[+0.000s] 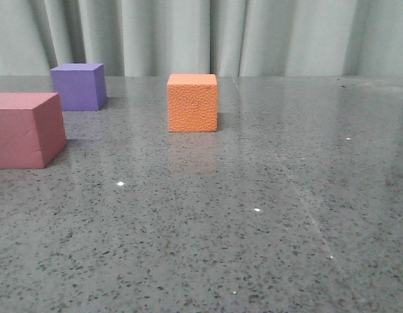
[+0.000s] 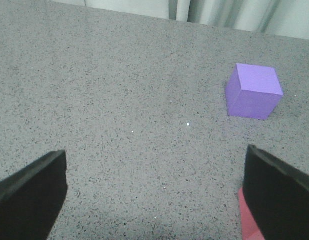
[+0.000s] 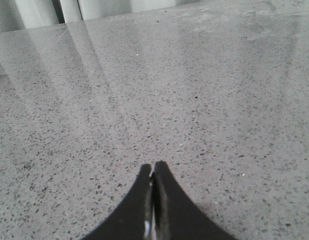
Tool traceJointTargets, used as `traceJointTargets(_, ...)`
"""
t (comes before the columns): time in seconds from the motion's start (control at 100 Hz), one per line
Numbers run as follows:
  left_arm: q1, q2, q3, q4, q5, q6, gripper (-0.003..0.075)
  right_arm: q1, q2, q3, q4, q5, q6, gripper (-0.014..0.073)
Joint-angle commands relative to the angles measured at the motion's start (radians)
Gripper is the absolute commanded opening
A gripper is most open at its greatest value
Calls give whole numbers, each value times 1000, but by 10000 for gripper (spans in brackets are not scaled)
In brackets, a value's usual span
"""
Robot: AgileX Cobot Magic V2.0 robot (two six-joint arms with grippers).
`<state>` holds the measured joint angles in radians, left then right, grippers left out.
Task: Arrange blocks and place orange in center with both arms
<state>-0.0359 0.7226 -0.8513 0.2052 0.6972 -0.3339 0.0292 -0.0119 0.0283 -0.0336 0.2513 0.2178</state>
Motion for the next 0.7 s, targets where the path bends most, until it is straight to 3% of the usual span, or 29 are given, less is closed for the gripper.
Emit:
traceJointTargets(0.0, -3, 7, -36, 5, -84, -2, 692, -1, -20, -14, -12, -86, -9, -61)
traceJointTargets(0.22, -54, 82, -82, -192, -89, 100, 691, -1, -20, -14, -12, -86, -9, -61)
traceJointTargets(0.44, -277, 258, -195, -205, -172, 89, 659, -1, -20, -14, -12, -86, -9, -61)
traceJointTargets(0.69, -507, 576, -397, 10, -194, -131, 658, -1, -20, -14, -12, -86, -9, -61)
